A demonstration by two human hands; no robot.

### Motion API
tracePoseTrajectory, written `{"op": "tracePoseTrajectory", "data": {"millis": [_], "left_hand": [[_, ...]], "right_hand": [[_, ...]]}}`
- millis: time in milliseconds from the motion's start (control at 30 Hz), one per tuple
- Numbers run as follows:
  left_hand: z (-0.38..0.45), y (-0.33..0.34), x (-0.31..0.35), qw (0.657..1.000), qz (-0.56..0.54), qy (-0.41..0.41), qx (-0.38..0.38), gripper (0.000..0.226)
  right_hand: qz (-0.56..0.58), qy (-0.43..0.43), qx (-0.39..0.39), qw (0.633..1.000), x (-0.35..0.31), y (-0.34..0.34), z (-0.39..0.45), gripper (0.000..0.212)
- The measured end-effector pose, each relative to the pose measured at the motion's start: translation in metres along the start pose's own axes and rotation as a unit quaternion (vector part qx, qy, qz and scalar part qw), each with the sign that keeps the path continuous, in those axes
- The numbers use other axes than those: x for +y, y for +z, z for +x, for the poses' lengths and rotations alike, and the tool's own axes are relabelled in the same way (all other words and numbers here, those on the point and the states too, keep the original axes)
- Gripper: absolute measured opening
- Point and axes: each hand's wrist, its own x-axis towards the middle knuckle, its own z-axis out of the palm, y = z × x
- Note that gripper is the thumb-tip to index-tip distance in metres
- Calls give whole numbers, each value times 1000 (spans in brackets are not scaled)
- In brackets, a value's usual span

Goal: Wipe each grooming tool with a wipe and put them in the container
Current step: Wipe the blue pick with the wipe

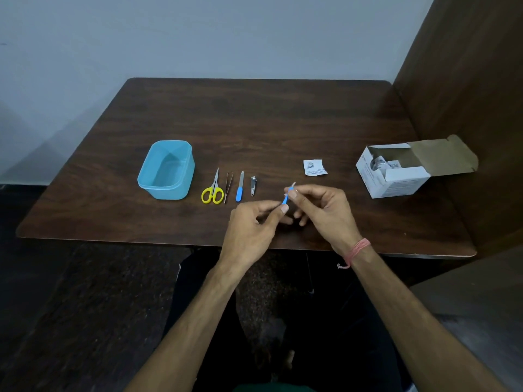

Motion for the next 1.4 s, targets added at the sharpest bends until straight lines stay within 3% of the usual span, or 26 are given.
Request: {"op": "tracePoseTrajectory", "data": {"millis": [167, 367, 600, 900, 1100, 1400], "left_hand": [[13, 1, -8, 999, -22, 19, 19, 14], [19, -2, -23, 998, -8, 59, -12, 17], [20, 0, -29, 998, 6, 56, -29, 16], [19, 1, -32, 997, 13, 61, -36, 14], [19, 1, -34, 997, 11, 61, -36, 15], [20, 1, -35, 996, 25, 78, -37, 16]], "right_hand": [[-67, -9, 70, 995, 3, -27, 11, 19], [-134, -48, 108, 984, 6, -26, 2, 22], [-284, -208, 171, 920, 3, -15, -17, 14], [-340, -247, 168, 892, 8, -15, -18, 14], [-358, -289, 127, 879, 13, -18, -17, 16], [-376, -296, 132, 868, 12, -18, -19, 20]]}}
